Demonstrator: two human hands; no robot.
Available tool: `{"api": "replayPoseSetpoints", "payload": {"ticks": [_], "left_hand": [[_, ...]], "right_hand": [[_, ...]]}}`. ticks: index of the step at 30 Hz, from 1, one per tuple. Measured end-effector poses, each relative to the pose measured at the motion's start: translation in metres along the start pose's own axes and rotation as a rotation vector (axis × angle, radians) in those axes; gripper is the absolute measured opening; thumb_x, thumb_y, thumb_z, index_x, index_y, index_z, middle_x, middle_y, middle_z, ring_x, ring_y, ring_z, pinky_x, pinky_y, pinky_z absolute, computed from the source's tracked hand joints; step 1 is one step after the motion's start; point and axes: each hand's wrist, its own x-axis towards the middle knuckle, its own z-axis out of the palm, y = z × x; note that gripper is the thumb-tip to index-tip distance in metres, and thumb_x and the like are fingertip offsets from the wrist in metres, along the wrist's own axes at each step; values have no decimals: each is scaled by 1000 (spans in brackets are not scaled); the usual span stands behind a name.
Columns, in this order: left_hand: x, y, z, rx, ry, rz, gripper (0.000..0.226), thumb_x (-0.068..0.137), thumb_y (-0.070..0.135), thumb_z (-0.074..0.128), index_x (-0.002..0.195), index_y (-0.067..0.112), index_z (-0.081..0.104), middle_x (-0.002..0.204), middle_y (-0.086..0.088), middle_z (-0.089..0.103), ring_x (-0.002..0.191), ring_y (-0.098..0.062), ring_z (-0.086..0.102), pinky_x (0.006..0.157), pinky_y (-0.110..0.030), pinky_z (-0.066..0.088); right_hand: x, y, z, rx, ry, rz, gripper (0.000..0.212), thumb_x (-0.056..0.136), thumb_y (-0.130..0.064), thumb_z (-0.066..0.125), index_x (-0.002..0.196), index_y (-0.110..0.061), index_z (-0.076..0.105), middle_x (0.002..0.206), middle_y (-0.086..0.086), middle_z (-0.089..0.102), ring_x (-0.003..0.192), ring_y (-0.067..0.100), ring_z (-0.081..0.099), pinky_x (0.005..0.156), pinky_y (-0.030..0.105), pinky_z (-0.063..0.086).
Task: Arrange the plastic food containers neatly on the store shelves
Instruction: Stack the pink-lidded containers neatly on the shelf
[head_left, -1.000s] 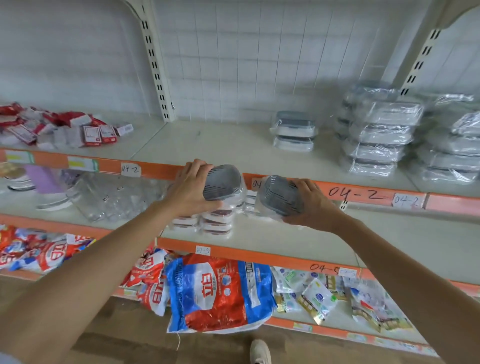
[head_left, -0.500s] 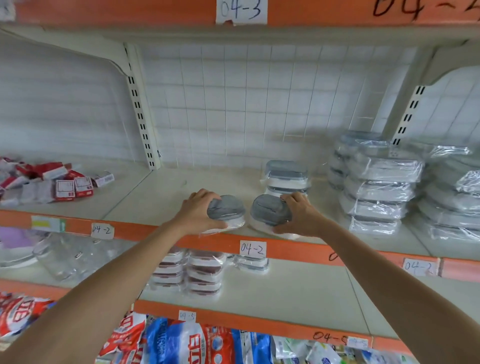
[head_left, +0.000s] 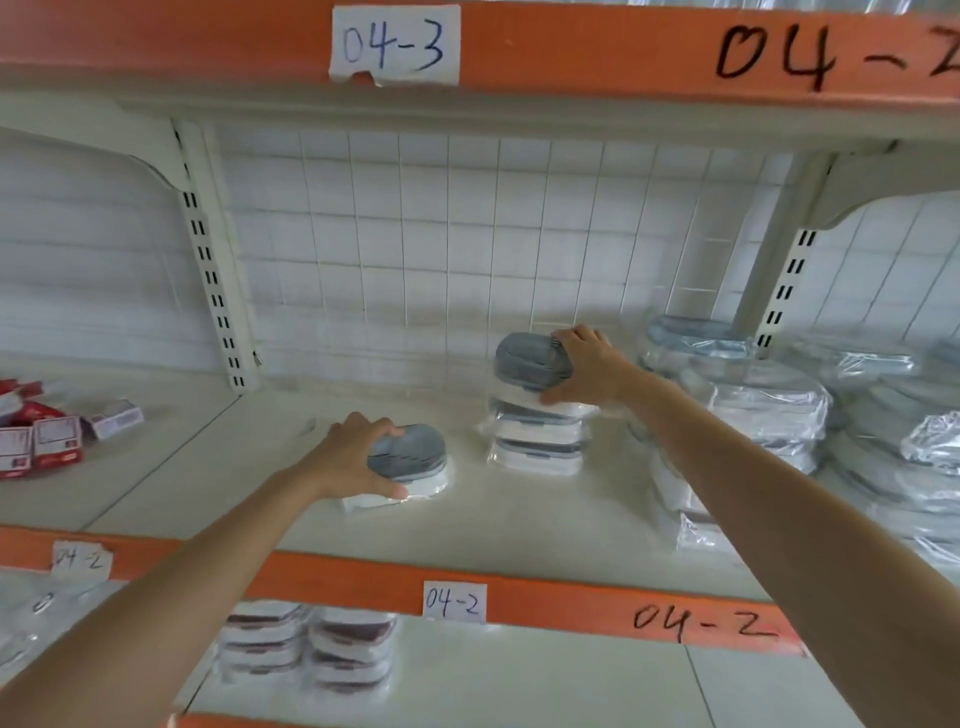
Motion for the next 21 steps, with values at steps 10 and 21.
{"api": "replayPoseSetpoints", "payload": {"ticks": [10,21], "left_hand": [[36,27,-62,-207,275,70,64,63,43,84,113,34,46,116,1,42,106,-14,46,68,-20,41],[100,157,-66,-103,200,390,73,64,45,84,124,25,47,120,1,44,111,-16,45,93,-31,40]], "right_hand": [[36,9,1,35,-297,13,101,73,-40,78,149,-13,17,152,7,24,138,26,29,113,44,26],[14,23,-51,72,-155,35,102,77,-44,73,151,-20,6,157,0,11,141,23,22,112,38,24]]}}
